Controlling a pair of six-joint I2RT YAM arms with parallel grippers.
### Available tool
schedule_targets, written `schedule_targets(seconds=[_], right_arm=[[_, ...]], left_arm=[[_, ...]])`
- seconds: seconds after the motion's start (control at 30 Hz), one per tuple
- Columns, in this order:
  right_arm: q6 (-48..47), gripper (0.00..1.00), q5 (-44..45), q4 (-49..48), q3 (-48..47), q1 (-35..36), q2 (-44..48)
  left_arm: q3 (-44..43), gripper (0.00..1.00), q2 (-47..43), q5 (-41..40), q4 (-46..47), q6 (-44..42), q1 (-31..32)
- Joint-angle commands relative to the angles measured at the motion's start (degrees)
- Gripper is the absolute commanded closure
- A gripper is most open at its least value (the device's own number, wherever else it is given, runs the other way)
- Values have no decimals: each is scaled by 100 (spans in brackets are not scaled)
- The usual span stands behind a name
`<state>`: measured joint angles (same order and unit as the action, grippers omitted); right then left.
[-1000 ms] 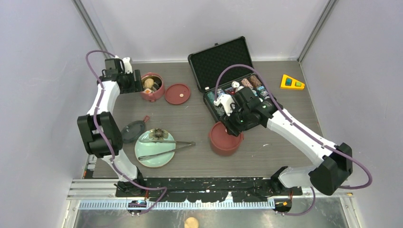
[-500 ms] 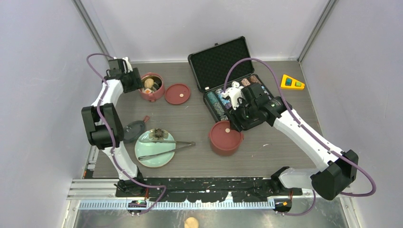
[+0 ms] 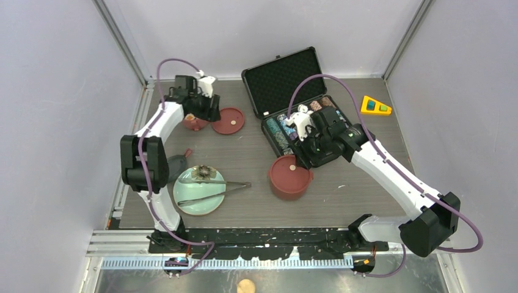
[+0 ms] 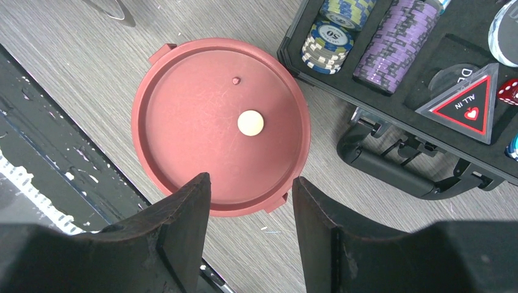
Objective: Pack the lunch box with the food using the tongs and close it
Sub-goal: Pick up the box lid from the center of the board.
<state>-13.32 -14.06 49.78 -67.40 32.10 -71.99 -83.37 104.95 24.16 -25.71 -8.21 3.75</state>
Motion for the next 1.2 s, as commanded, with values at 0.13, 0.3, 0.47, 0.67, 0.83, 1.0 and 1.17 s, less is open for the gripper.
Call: schedule_targets(seconds=[0.13,0.3,0.47,0.67,0.83,1.0,1.17], right_arm=[[24,43,-2,-98,-197,-140,73],[67,43,103,-214,-81,-173,247],[84,43,139,-214,-63,-264,364],[107,43,100,-217,-50,-348,421],[126,43,71,-214,-46,-362,405],[119,43,64,-214,-54,-375,371],[127,43,40,-212,-54,-380,352]], left_arm=[[-672,44,656,-102,-399,-1064,687],[-1016,42,1117,-269,-687,-1279,930],[-1058,41,1349,-414,-727,-1443,1084],[-997,44,1511,-510,-723,-1563,1225],[-935,53,1581,-609,-701,-1639,1359],[-771,65,1500,-743,-671,-1775,1490],[-612,77,1300,-784,-620,-1756,1506]])
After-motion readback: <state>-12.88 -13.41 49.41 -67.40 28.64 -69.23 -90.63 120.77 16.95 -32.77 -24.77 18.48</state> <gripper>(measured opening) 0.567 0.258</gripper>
